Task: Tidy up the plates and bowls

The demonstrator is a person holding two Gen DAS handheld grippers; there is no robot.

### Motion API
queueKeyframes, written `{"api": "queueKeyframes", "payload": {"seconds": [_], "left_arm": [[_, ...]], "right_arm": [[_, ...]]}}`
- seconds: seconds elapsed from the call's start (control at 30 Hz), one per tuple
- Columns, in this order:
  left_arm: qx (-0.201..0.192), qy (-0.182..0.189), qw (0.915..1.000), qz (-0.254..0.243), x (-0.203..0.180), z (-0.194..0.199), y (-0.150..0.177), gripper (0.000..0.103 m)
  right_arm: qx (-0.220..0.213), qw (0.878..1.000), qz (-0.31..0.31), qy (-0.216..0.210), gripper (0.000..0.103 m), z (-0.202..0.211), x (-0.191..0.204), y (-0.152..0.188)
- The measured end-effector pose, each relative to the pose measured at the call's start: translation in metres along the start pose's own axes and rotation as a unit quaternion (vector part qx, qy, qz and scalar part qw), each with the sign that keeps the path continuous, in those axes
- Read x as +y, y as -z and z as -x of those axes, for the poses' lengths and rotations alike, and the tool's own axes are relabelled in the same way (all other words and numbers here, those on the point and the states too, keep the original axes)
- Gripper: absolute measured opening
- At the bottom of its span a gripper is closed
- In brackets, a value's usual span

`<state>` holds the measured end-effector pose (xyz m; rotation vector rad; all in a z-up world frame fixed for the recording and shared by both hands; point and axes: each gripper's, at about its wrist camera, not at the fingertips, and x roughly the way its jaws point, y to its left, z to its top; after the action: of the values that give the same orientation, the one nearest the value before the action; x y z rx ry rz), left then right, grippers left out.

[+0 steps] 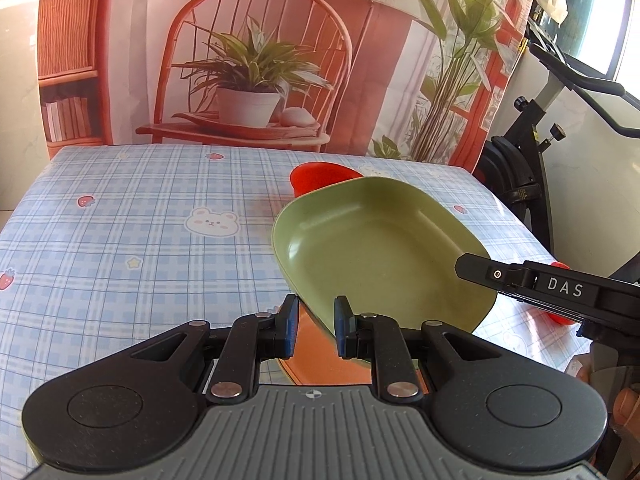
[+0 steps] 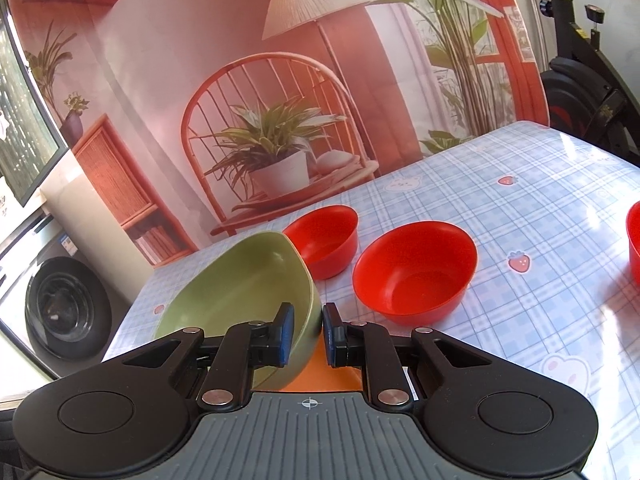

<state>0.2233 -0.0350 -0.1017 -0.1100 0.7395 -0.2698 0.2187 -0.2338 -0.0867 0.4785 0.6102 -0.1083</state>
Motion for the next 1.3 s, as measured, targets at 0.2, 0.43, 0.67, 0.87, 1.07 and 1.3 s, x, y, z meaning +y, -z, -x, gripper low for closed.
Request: {"api": "queueKeyframes", "payload": {"seconds": [0.2,0.43,0.67,0.87,1.07,1.3], "left_arm": [[0.01,0.0,0.9999,-0.002,-0.002,-0.003,0.007,0.02],[0.028,0.017,0.9994,0.01,-0.001,-0.003,0.021,0.021],[0.046,0.014,0.9988,0.002,-0.004,-0.01,0.035,0.022],[0.051,0.014,0.9986,0.01,0.0,-0.013,0.037,0.022],[0.05,0.003,0.9988,-0.002,-0.001,-0.016,0.04,0.022],[0.054,0.003,0.9985,0.006,0.001,-0.019,0.042,0.022]], "right_arm": [[0.008,1.0,0.007,0.006,0.016,-0.001,-0.005,0.005],[0.029,0.999,0.017,0.016,0.016,-0.002,-0.014,0.018],[0.039,0.998,0.021,0.032,0.015,-0.009,-0.018,0.029],[0.043,0.998,0.034,0.037,0.014,-0.013,-0.016,0.034],[0.046,0.997,0.041,0.044,0.013,-0.017,-0.015,0.039],[0.048,0.996,0.051,0.047,0.013,-0.019,-0.015,0.041]]}}
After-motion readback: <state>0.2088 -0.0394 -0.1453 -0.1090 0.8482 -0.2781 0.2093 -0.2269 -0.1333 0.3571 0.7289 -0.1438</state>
